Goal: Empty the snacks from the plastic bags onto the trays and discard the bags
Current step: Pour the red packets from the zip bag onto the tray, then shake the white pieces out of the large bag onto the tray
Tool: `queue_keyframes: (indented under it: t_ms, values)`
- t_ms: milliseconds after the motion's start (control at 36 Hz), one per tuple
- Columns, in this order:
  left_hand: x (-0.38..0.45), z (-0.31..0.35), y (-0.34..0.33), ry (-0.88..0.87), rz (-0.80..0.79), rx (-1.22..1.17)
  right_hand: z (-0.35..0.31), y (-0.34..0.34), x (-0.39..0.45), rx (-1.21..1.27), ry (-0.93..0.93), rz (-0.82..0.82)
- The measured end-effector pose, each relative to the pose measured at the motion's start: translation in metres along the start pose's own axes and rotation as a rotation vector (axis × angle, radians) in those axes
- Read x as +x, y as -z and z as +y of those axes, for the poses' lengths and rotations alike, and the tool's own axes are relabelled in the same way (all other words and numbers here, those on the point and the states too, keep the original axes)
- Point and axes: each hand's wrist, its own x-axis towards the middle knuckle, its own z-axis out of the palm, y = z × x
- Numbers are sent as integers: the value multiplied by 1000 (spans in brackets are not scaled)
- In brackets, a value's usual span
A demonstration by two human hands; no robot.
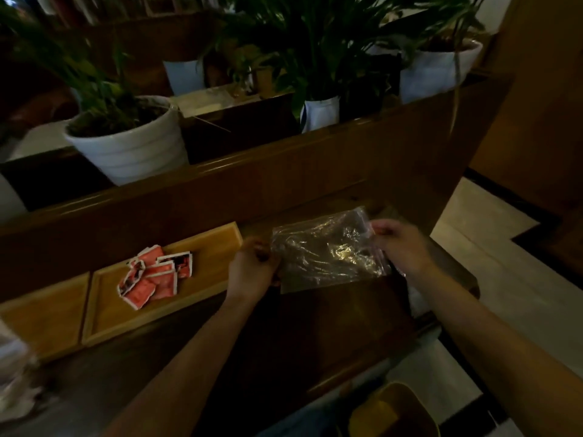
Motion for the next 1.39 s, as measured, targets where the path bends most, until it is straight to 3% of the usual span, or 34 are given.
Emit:
queue_keyframes:
  t_ms: [306,556,667,806,917,1111,1250,1389]
  values:
    - [29,-3,-12,-11,5,251,5,-6,49,-364,77,-26]
    - [29,-3,-9,-35,3,452,11,-7,50,-453,175,-46]
    - [20,-3,0,-46,-29,422,17,-3,42,-531,275,24]
    - [-12,7,14,-136,-15,192,19,-3,13,-611,378,74]
    - [-39,6,31,-197,-71,113,21,-8,-14,-677,407,-50]
    - [-74,-25,80,-263,-324,350,12,-34,-59,-926,559,-387]
    - [-102,-48,120,-336,-425,565,12,-64,-86,-993,603,-465]
    - [-124,-72,165,-360,-410,636,0,-101,-111,-1028,617,-551]
